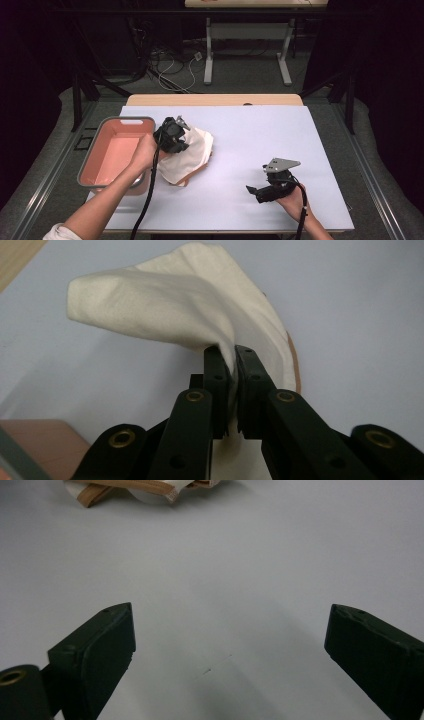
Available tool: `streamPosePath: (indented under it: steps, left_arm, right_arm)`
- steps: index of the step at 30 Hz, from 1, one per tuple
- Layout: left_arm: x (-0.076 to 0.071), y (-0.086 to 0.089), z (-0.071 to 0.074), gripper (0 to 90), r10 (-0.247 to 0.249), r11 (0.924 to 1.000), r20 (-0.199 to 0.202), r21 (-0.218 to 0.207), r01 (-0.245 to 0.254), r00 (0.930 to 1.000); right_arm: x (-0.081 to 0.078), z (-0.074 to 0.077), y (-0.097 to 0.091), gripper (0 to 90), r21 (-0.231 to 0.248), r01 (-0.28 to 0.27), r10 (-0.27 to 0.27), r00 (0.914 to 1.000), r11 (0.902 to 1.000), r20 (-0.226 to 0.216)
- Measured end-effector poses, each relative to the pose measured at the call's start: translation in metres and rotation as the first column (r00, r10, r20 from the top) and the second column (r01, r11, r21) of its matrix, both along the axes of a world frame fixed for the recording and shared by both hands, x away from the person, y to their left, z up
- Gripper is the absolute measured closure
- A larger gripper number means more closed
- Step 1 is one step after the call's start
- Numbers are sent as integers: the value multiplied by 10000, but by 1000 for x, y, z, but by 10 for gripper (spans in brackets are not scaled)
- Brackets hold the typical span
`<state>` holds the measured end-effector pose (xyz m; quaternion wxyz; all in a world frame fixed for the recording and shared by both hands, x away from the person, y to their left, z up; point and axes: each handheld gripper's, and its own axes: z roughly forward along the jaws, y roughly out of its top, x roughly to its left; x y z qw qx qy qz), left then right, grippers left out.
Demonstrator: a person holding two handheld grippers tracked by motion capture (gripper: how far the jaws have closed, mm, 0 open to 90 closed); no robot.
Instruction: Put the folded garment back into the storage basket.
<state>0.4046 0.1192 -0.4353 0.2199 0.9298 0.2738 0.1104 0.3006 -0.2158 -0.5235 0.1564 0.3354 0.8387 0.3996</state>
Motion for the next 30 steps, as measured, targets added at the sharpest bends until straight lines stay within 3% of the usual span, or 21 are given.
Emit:
streamPosePath:
  steps: [4, 10, 12, 15, 23, 25, 27, 30]
  left_arm:
    - [1, -4, 8, 858, -610, 9975, 2, 349, 610, 9981]
    - [4, -14, 17, 858, -1094, 9910, 37, 775, 1088, 9940]
    - [4, -17, 18, 858, -1067, 9900, 67, 936, 1056, 9943]
    - [6, -19, 22, 858, -1222, 9871, 87, 1050, 1206, 9925]
    - [8, -16, 27, 857, -1643, 9720, 2, 1703, 1619, 9864]
    - [10, -17, 28, 858, -1867, 9651, 45, 1876, 1825, 9824]
    - [10, -18, 28, 858, -1952, 9655, -32, 1749, 1927, 9808]
    - [11, -22, 31, 858, -2136, 9581, -52, 1944, 2105, 9769]
  right_arm:
    - [0, 0, 0, 56, 15, -78, 78, 10000, 10000, 10]
    - [1, 0, -1, 56, 6, -72, 72, 9999, 10000, 110]
    - [0, 1, -1, 56, -24, -47, 47, 10000, 10000, -28]
    - [0, 0, -1, 57, 11, -118, 117, 9999, 9999, 99]
    - [1, 0, 0, 54, -74, -276, 276, 9996, 9996, 107]
    - [1, 0, 1, 54, -111, -366, 367, 9993, 9993, 67]
    - [0, 0, 1, 54, -90, -357, 358, 9993, 9993, 137]
    - [1, 0, 1, 54, -35, -342, 342, 9994, 9994, 88]
